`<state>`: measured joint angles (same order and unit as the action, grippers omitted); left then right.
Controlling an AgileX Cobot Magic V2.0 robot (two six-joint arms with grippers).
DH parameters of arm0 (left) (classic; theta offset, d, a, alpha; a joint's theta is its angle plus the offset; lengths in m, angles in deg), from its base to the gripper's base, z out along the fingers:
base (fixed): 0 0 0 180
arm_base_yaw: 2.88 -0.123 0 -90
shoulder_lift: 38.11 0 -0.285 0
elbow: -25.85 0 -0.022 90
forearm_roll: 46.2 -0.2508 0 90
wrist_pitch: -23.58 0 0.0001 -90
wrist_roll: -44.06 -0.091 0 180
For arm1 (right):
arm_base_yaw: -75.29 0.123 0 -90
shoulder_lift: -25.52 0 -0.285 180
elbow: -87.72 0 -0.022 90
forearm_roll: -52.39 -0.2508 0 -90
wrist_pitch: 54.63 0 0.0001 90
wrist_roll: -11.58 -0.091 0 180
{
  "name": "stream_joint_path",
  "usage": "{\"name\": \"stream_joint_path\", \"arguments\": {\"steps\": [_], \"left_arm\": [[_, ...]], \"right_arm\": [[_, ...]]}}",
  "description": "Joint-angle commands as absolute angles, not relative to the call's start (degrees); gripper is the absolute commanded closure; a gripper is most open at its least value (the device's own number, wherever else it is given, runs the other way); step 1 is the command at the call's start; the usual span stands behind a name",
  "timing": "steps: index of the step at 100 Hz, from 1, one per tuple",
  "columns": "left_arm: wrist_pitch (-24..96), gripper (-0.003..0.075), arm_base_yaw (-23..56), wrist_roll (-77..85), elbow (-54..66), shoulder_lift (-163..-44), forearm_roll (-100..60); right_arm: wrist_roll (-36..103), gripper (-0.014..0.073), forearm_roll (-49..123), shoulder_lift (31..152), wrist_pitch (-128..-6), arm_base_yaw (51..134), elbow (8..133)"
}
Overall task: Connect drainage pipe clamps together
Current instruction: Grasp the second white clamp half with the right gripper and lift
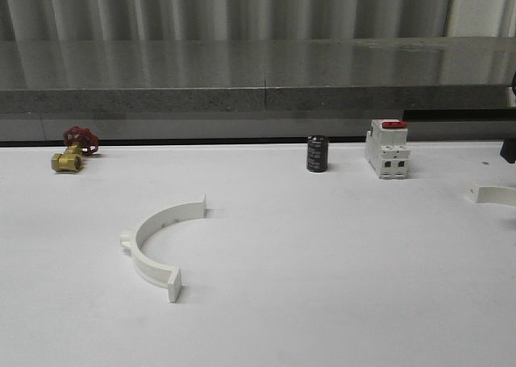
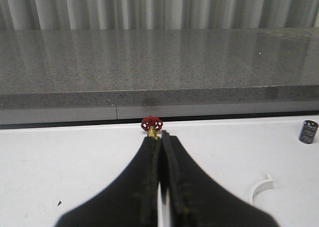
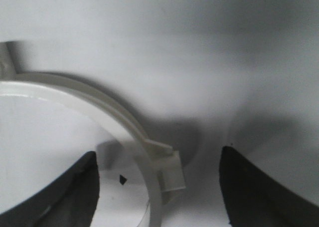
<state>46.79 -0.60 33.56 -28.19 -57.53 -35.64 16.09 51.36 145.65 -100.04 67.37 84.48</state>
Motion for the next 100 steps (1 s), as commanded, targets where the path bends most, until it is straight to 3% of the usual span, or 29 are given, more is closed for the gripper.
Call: {"name": "stream_joint_path", "arguments": {"steps": [1,13,25,48,72,100], "left_arm": [[42.01,0.0741,-0.64,33.70,-26.73,-58.13,-34.67],[42.01,0.0741,-0.64,33.70,-26.73,-58.13,-34.67],[42.01,0.0741,-0.64,33.70,-26.73,-58.13,-34.67],[42.01,0.0741,-0.64,33.70,-26.73,-58.13,-34.67],[42.01,0.0741,-0.64,33.70,-26.73,-58.13,-34.67],[42.01,0.0741,-0.64,33.70,-26.73,-58.13,-34.67]], "right_arm": [[16.75,0.0201,51.25,142.87,-100.31,67.16,86.37],[16.69,0.0420,51.25,142.87,-100.73,67.16,86.37],[16.69,0.0517,51.25,142.82,-100.67,67.16,86.37],[16.69,0.0525,51.25,140.35,-102.99,68.48,86.37],[16.33,0.0525,51.20,133.51,-107.45,77.19,86.37],[-3.47,0.0525,50.94,131.48,-109.44,89.82,86.44]]}}
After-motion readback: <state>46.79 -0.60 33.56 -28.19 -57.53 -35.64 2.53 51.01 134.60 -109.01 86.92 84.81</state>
